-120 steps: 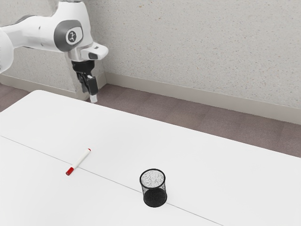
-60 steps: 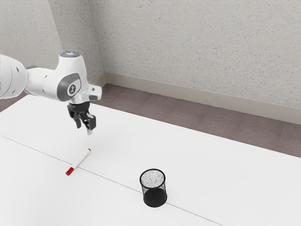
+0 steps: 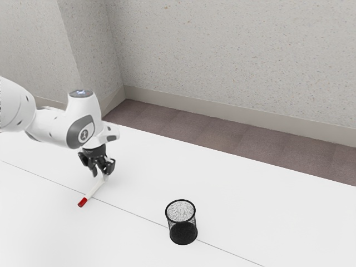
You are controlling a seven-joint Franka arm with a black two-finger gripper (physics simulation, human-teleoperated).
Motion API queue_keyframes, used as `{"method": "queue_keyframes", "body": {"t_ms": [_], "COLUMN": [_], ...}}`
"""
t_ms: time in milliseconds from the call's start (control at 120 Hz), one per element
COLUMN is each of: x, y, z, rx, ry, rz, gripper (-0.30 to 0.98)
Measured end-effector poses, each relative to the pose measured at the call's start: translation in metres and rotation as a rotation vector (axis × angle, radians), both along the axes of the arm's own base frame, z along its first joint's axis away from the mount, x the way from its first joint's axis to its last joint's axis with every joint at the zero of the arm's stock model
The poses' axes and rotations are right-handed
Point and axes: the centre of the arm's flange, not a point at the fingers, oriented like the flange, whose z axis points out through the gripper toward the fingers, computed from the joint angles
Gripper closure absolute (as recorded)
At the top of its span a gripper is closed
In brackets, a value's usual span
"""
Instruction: Put the marker into the pen holder.
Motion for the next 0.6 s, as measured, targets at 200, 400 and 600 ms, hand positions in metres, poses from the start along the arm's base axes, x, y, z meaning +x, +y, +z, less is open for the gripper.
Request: {"method": "queue_keyframes", "body": {"t_ms": [200, 400, 600], "x": [0.0, 0.0, 0.0], "y": [0.0, 0.0, 0.001], "z": [-0.01, -0.016, -0.019], "rx": [0.002, 0.003, 0.005], "ry": [0.0, 0.004, 0.005], "rz": [0.045, 0.077, 0.1], "gripper": [0.44, 0.46, 0.65]}}
